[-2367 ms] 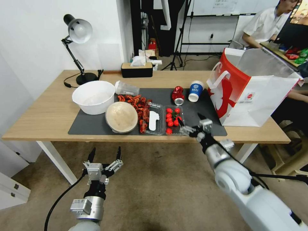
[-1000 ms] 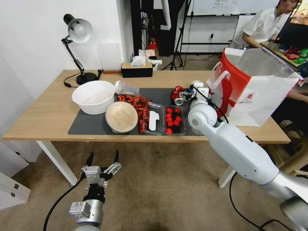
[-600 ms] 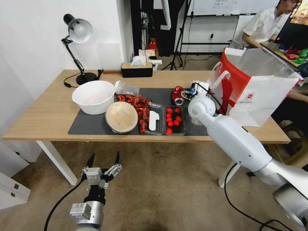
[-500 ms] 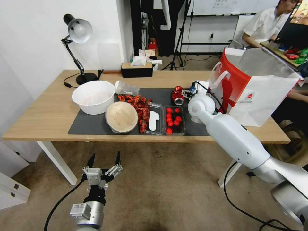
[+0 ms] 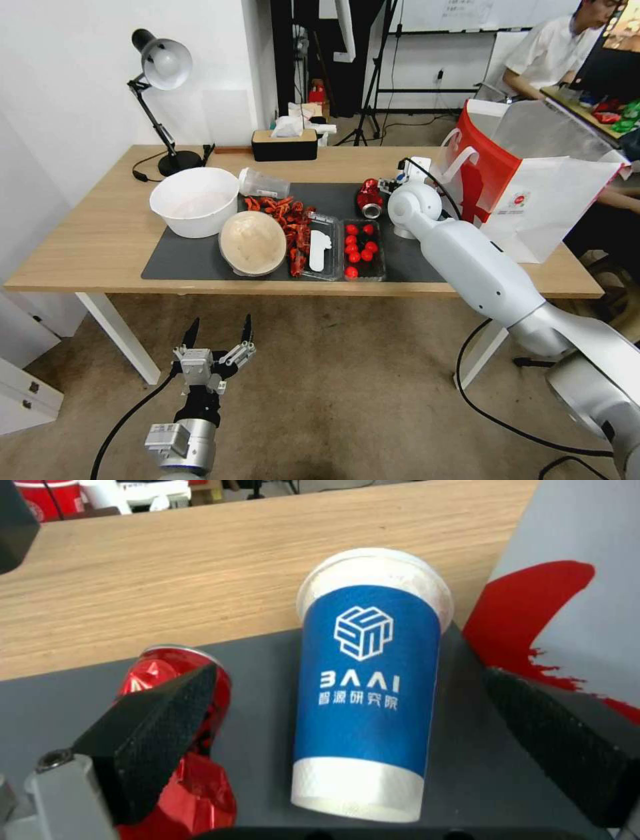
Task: Pick up the trash from the table and place it into the takeout bag.
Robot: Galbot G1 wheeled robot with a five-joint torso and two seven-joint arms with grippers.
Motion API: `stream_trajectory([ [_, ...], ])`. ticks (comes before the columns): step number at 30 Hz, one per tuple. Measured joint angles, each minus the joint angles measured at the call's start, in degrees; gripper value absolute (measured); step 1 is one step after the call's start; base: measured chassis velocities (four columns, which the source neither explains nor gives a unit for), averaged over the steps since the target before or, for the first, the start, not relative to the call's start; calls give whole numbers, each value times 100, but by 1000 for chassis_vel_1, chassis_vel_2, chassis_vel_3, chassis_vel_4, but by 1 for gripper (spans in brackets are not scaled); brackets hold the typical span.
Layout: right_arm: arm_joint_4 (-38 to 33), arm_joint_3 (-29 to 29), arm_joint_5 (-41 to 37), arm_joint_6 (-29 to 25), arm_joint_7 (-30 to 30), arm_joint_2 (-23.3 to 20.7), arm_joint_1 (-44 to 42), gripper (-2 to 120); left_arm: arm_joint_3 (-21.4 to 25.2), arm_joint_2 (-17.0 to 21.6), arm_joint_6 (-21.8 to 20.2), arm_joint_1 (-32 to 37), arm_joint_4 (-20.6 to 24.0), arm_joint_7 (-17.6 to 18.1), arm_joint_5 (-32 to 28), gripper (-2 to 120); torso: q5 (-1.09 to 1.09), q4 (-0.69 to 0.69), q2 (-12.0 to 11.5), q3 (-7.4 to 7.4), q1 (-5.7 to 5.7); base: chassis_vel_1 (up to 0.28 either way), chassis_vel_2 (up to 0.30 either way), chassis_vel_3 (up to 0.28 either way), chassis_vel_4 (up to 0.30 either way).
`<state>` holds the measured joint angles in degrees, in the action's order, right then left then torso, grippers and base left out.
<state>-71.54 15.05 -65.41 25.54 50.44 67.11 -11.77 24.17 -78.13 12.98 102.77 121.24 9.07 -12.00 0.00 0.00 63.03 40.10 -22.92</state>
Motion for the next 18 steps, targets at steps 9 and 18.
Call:
stream_trajectory([
  [9,559,21,101,7,-43,229,179,100,-15,-2,43,-28,-77,1,-14,100,0,0,0,0,0,0,0,0,0],
  [18,1142,7,102,42,-145,393,368,100,17,22,53,-45,-96,13,-60,100,0,0,0,0,0,0,0,0,0],
])
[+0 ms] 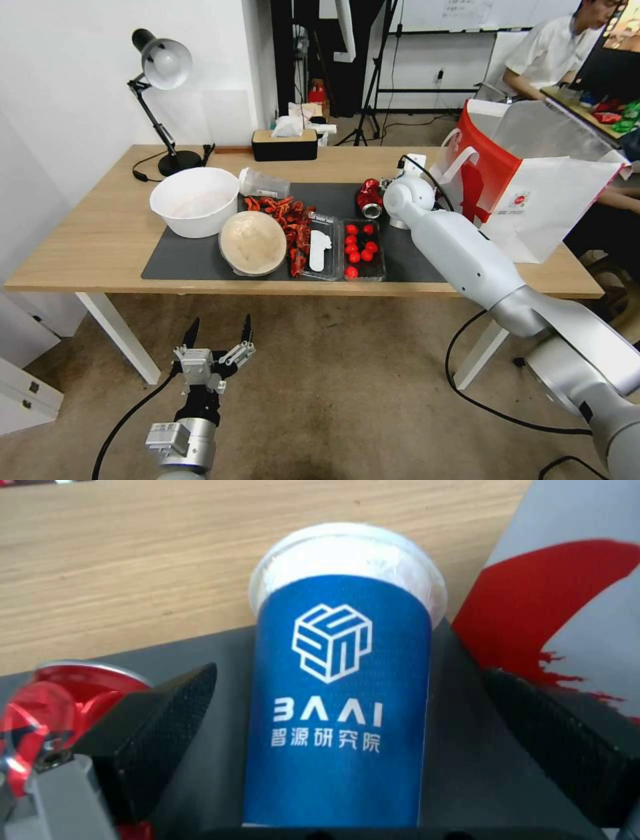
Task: Pick up the trash from the table and place it into the takeout bag.
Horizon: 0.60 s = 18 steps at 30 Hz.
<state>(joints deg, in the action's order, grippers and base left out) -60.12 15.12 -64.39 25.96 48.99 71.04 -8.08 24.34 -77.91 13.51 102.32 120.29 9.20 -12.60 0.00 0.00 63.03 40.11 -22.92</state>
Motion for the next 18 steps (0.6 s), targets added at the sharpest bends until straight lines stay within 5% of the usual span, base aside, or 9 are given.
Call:
stream_trajectory([
  [18,493,-150,-2,57,-67,288,16,100,-13,9,0,-88,-102,-18,-69,100,0,0,0,0,0,0,0,0,0],
])
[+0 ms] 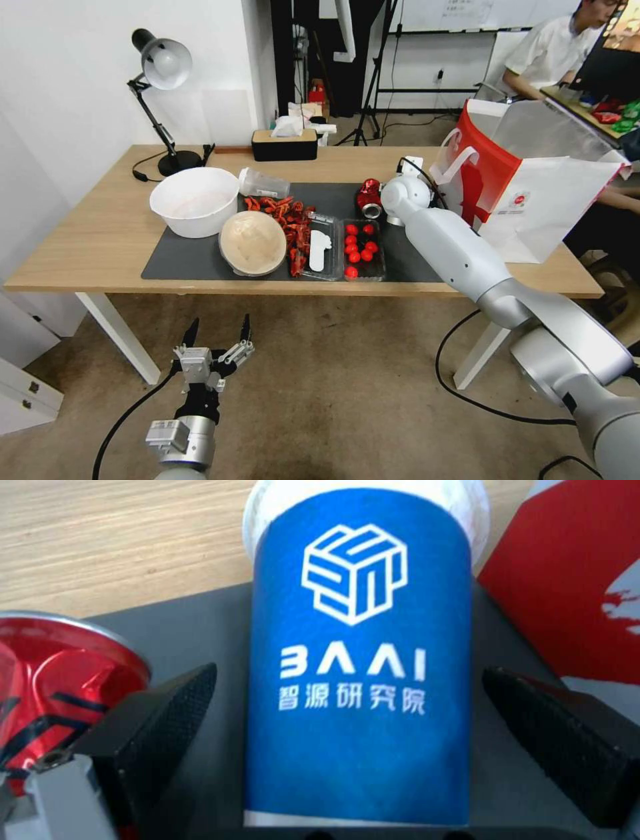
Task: Pick up the trash from the table and place it into the takeout bag.
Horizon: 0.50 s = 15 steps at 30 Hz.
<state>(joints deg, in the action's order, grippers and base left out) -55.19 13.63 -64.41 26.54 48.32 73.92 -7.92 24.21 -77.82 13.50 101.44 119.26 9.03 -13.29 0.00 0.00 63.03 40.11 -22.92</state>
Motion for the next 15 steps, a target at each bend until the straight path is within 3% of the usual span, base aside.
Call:
stream_trajectory([
  [5,12,-26,-2,15,48,26,-21,100,1,-1,0,-23,-25,0,-2,100,0,0,0,0,0,0,0,0,0],
  [13,93,-164,-56,24,167,126,-94,72,-66,4,17,-50,-41,-4,1,100,0,0,0,0,0,0,0,0,0],
  [15,92,-167,-59,23,168,127,-94,70,-66,6,18,-53,-41,-4,1,100,0,0,0,0,0,0,0,0,0],
])
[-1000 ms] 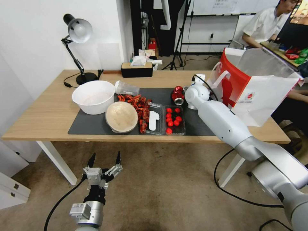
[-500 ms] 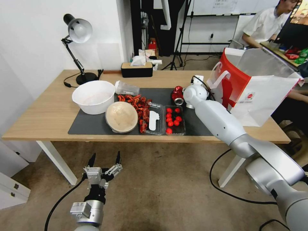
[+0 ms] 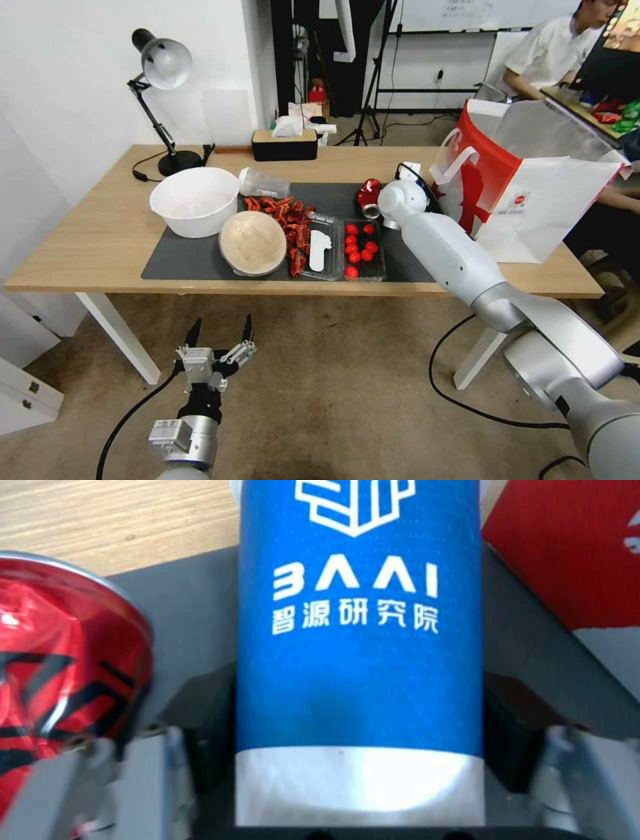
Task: Pick up the trash from the table and place it into the takeout bag.
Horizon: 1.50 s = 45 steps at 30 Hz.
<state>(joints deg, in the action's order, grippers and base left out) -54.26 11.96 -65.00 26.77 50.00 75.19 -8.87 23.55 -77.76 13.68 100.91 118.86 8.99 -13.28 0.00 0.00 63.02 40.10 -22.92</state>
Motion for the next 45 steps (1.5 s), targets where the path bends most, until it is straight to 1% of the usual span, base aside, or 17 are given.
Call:
stream_trajectory([
  [1,-5,-18,-12,-6,16,3,-16,62,9,24,1,-22,0,0,-8,100,1,-2,0,0,0,0,0,0,0],
  [2,-20,-25,-21,-16,30,-5,-30,57,11,35,1,-29,0,0,-14,100,2,-1,0,-1,0,0,0,0,0],
  [3,-20,-25,-21,-16,30,-5,-30,57,11,35,1,-29,0,0,-14,100,2,-1,0,-1,0,0,0,0,0],
  [7,-119,-41,-32,-45,70,-59,-87,44,9,47,3,-40,0,1,-24,100,1,0,0,-1,0,0,0,0,0],
  [8,-119,-41,-32,-45,70,-59,-87,44,9,47,3,-40,0,1,-24,100,1,0,0,-1,0,0,0,0,0],
  [14,-486,-3,101,-112,104,-259,-183,31,-5,48,5,-45,1,4,-25,100,-2,3,-1,1,0,0,0,0,0],
  [19,-887,58,270,-175,88,-445,-223,27,-9,46,6,-44,24,5,-22,100,-1,0,-1,1,0,0,0,0,0],
  [22,-1428,147,310,-199,79,-684,-281,26,-12,39,7,-39,45,8,-10,100,0,1,-1,1,0,0,0,0,0],
  [23,-1428,147,310,-199,79,-684,-281,26,-12,39,7,-39,45,8,-10,100,0,1,-1,1,0,0,0,0,0],
  [26,-1929,213,309,-199,79,-903,-383,26,-7,29,7,-42,45,12,-4,100,1,1,-1,1,0,0,0,0,0],
  [27,-1929,213,309,-199,79,-903,-383,26,-7,29,7,-42,45,12,-4,100,1,1,-1,1,0,0,0,0,0],
  [29,-2204,252,304,-197,79,-1010,-477,26,5,27,7,-52,44,19,-3,100,0,1,-1,0,0,0,0,0,0],
  [39,-2844,365,169,-69,58,-1193,-740,26,36,-29,92,-17,45,36,16,100,0,0,-1,0,0,0,0,0,0],
  [41,-3149,321,73,-39,70,-1244,-907,26,48,-63,109,28,79,37,30,100,0,-1,0,0,0,0,0,0,0],
  [42,-3149,321,73,-39,70,-1244,-907,26,48,-63,109,28,79,37,30,100,0,-1,0,0,0,0,0,0,0],
  [44,-3509,217,16,-13,31,-1327,-1110,26,62,-76,119,50,105,38,30,100,1,0,1,0,0,0,0,0,0],
  [45,-3509,217,16,-13,31,-1327,-1110,26,62,-76,119,50,105,38,30,100,1,0,1,0,0,0,0,0,0],
])
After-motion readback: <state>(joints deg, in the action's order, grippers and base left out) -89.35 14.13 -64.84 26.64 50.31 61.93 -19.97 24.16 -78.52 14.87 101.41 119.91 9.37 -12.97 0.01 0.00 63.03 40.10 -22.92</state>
